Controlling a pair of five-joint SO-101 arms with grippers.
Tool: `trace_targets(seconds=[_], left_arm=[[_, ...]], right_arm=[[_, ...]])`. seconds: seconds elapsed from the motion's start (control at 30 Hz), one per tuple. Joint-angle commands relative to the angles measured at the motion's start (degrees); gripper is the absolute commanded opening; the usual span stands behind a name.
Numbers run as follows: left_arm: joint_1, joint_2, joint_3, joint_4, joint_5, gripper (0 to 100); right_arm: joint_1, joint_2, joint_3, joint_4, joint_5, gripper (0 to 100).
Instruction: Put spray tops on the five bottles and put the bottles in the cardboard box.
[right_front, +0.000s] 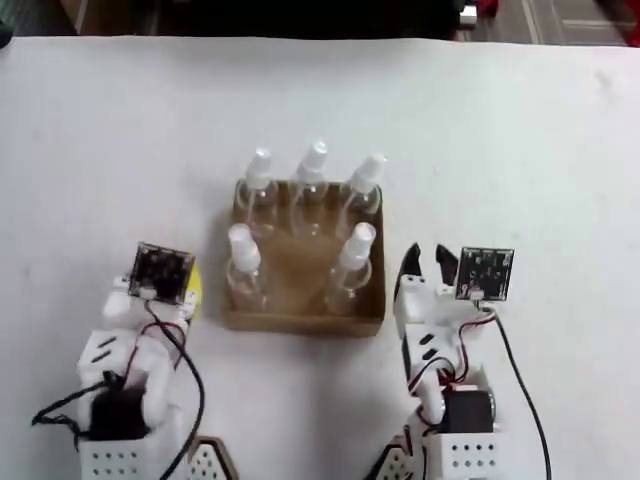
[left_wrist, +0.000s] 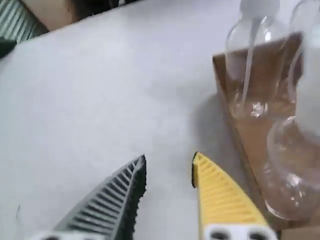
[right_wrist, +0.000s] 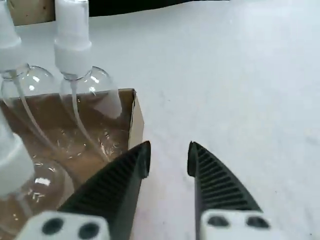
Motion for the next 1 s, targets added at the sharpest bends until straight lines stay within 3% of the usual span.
trace_targets(seconds=[0.0,0.33,0.43,0.47,0.67,0.87,0.97], left_arm=[[-5.2,-0.7,3.8,-5.8,-0.2,15],[-8.0,-0.7,3.9,-5.6,-0.1,14],[-8.1,-0.7,4.2,-5.4,0.0,5],[-8.1,-0.7,4.2,-4.7,0.0,1],[-5.3,-0.7,4.8,1.4,1.8,2],[-3.7,-0.7,6.9,9.1,2.5,2],[-4.1,-0.7,6.9,5.9,10.2,2]], right_arm=[[0.5,-0.7,0.5,-1.3,0.5,10.6],[0.4,-0.7,0.5,-1.2,0.5,10.6],[0.6,-0.7,0.5,-1.2,0.5,10.6],[0.9,-0.8,0.5,-1.2,0.5,10.6],[8.4,-0.9,0.5,-2.5,0.5,10.6],[8.9,-0.9,0.5,-1.8,3.9,10.1],[7.6,-0.9,-0.2,1.5,9.0,6.3]])
